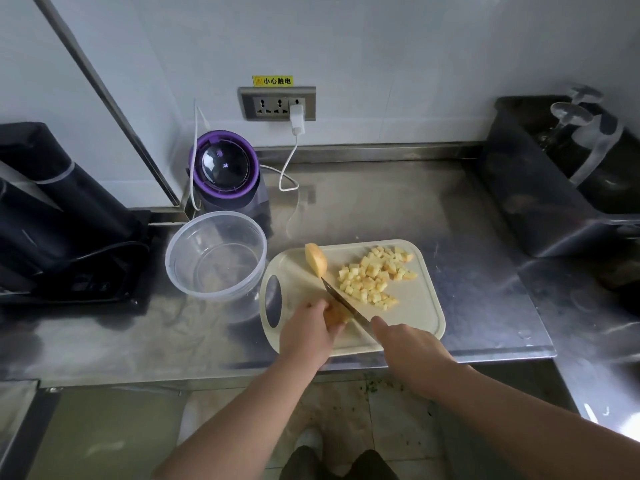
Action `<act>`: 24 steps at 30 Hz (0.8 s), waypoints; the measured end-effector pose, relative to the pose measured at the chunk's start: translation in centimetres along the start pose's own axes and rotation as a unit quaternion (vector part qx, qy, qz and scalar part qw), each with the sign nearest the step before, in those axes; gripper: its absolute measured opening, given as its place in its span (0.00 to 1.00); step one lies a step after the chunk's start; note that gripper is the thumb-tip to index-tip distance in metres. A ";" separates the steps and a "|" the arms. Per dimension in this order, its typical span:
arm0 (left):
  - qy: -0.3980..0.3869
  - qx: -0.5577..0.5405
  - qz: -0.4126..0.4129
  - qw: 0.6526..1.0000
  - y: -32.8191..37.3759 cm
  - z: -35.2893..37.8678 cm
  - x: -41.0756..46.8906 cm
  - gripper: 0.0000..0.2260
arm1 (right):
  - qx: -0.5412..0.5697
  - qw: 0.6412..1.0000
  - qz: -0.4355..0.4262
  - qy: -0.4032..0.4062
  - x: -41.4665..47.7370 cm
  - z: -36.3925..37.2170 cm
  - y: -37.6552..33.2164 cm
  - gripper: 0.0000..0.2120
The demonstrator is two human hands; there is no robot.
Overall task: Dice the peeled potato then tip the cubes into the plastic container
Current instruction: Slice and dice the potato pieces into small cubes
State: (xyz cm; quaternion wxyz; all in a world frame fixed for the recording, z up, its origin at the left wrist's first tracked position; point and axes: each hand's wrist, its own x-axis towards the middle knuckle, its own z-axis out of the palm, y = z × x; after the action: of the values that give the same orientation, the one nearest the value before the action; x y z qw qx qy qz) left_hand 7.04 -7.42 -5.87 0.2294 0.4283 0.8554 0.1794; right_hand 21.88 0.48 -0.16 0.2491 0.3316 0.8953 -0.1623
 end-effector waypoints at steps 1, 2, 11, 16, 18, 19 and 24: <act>-0.004 -0.002 -0.003 1.000 0.0 0.0 0.0 0.17 | 0.013 1.000 0.004 -0.002 0.2 0.4 0.0 0.20; -0.005 -0.005 -0.005 1.000 -0.1 -0.1 -0.1 0.17 | 0.025 1.000 0.009 0.002 0.3 0.8 0.1 0.20; -0.018 -0.018 -0.001 1.000 -0.2 -0.4 -0.4 0.19 | 0.074 0.994 0.050 0.055 -1.1 0.2 0.3 0.21; -0.023 -0.049 -0.009 0.998 -0.3 -0.5 -0.5 0.19 | 0.023 0.997 0.037 0.065 -2.6 -0.8 0.0 0.22; -0.016 -0.051 -0.015 0.998 -0.3 -0.4 -0.5 0.19 | 0.021 0.998 0.032 0.058 -3.0 -0.9 -0.2 0.22; -0.011 -0.051 -0.018 0.998 -0.2 -0.4 -0.5 0.19 | 0.023 0.998 0.030 0.056 -3.1 -0.9 -0.3 0.22; 0.003 -0.037 -0.026 0.999 -0.2 -0.1 -0.5 0.17 | 0.025 0.999 0.025 0.039 -3.2 -1.0 -0.7 0.21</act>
State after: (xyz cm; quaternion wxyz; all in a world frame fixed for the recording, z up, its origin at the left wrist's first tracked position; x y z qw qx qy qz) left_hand 7.10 -7.91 -5.74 0.2476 0.3968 0.8595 0.2061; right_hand 23.17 -1.23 2.54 0.2092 0.3658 0.8917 -0.1651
